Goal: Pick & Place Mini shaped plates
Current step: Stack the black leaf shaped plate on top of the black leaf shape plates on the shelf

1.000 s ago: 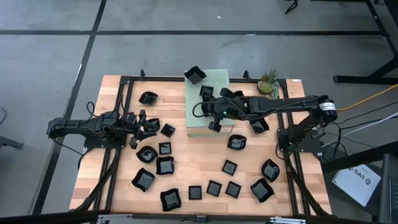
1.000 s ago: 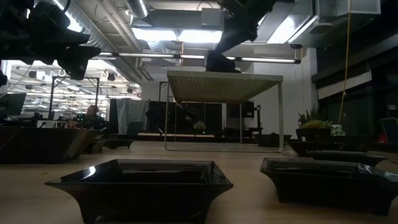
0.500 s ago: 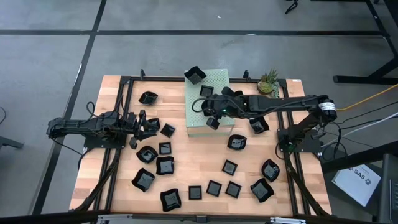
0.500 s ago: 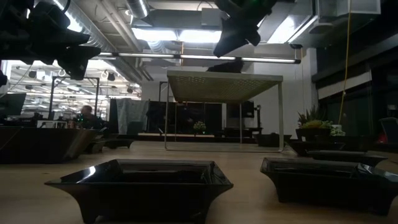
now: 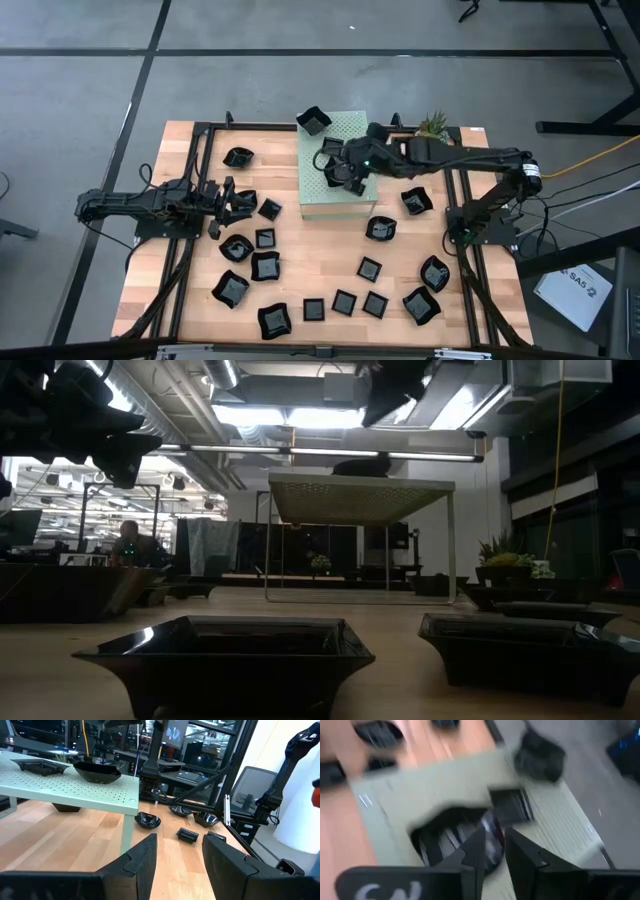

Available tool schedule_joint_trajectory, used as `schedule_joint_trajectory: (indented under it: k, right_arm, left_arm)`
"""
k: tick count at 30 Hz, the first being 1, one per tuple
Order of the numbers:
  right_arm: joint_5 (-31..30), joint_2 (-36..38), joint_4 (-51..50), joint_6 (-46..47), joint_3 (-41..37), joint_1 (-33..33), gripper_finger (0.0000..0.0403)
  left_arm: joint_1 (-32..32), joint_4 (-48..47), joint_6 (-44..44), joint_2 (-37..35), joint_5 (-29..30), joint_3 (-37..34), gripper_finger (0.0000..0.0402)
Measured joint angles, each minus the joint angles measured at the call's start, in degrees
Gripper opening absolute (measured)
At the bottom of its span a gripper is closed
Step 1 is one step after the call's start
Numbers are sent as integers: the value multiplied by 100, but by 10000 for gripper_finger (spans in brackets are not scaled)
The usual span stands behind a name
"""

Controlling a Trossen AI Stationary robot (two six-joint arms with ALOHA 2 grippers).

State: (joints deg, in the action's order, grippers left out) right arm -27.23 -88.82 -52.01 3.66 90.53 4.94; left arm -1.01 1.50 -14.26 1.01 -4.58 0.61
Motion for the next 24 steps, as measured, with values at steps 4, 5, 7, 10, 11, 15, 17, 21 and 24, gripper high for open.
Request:
schedule_joint_trajectory:
  k: [4, 5, 7, 10, 11, 15, 17, 21, 24]
  right_arm:
    - [27, 14, -1131, 24, 60, 138, 23]
    - [38, 27, -1280, -18, 29, 148, 12]
    - [133, 63, -1449, -174, -72, 165, 7]
    - [528, 74, -1277, -397, -333, 165, 9]
    - [670, 74, -1174, -489, -432, 165, 7]
    - [774, 74, -542, -711, -811, 160, 6]
    - [780, 72, -346, -738, -916, 158, 7]
    - [778, 74, -204, -736, -934, 116, 4]
    - [851, 74, -136, -863, -934, 65, 5]
  left_arm:
    - [0, 0, 0, -2, 0, 1, 152]
    - [1, 0, 0, -1, 0, 2, 152]
    - [0, 0, 0, 0, 0, 2, 152]
    - [2, 0, 0, 0, 2, 2, 152]
    - [0, 0, 0, 1, 0, 2, 152]
    - [0, 0, 0, 0, 1, 2, 152]
    - [2, 0, 0, 0, 0, 2, 152]
    - [2, 0, 0, 1, 2, 2, 152]
    - [2, 0, 0, 1, 0, 2, 152]
